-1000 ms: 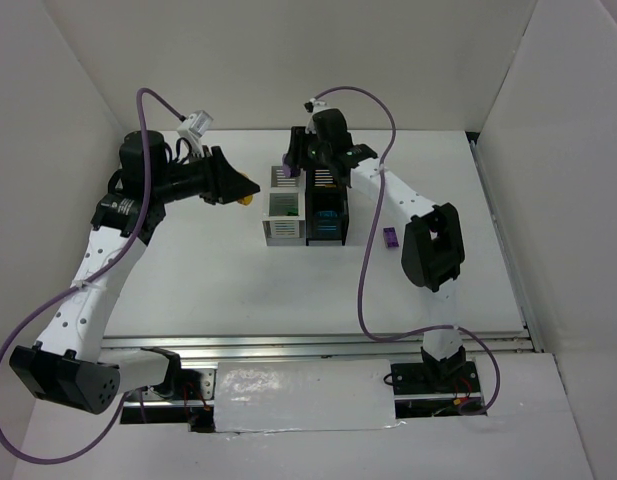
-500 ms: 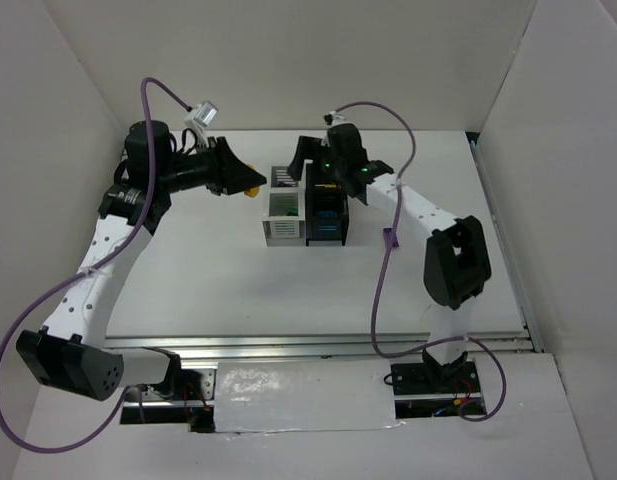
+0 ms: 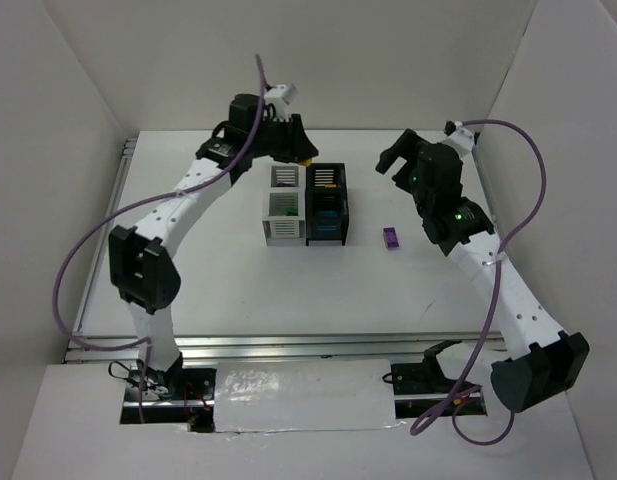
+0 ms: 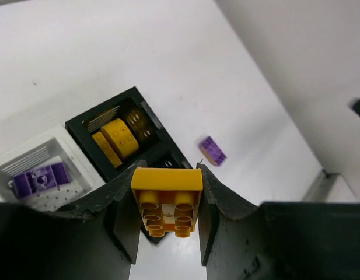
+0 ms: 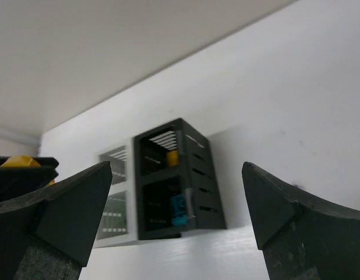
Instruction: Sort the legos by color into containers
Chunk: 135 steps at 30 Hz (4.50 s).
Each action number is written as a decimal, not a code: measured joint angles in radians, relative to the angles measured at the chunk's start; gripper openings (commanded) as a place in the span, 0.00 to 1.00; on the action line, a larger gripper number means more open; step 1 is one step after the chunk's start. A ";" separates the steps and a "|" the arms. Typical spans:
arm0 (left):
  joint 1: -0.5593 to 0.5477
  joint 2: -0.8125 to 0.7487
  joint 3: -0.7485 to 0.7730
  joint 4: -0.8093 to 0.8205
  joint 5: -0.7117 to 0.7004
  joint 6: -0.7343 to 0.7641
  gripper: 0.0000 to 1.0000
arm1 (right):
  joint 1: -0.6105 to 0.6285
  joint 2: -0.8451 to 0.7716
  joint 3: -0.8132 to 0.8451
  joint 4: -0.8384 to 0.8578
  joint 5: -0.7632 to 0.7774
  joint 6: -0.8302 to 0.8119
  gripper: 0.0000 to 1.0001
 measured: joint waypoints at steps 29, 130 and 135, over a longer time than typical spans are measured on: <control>-0.159 0.480 0.315 0.067 -0.442 0.066 0.61 | -0.125 -0.055 -0.175 -0.353 -0.137 0.013 1.00; 0.101 -0.481 -0.319 -0.525 -0.726 -0.102 1.00 | 0.169 1.030 0.944 -0.187 -0.512 -0.185 0.19; 0.110 -0.499 -0.326 -0.521 -0.734 -0.097 1.00 | 0.183 1.012 0.896 -0.173 -0.501 -0.207 0.42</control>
